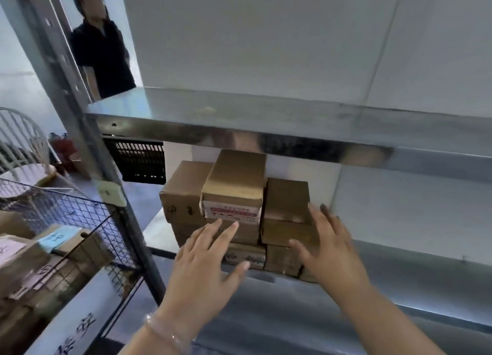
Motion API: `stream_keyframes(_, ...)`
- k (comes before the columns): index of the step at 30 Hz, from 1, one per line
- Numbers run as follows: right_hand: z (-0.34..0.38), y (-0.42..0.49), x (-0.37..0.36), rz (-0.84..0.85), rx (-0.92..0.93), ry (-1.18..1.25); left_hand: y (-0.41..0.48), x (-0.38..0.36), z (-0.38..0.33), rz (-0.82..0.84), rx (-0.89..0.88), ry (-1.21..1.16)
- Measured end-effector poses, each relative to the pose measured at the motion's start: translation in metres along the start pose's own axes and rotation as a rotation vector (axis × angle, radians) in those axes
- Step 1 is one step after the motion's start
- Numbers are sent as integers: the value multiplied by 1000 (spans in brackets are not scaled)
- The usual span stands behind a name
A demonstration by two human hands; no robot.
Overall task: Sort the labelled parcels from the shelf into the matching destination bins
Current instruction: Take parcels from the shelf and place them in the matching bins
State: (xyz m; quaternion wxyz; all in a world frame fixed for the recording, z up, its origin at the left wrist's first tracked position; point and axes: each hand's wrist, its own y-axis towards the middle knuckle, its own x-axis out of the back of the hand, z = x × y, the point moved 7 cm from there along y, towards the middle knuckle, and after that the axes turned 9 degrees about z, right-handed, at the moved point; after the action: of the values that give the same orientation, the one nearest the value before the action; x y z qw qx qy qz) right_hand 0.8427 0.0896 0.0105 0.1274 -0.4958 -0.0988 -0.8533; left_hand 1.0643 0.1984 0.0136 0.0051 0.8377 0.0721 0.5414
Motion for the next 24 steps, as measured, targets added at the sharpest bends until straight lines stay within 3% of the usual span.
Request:
stream_keyframes(4,-73,18,0,16,-153,46,3,-22,-17,26,47,-16)
stream_keyframes(8,-128,40,-30,188,-324,78,4,-43,-31,43,82,-9)
stream_keyframes(14,-160,56,-70,334,-494,614,4,-68,-46,80,111,10)
stream_keyframes(24,-173,37,-56,203,-493,814,14,-85,-68,113,91,-1)
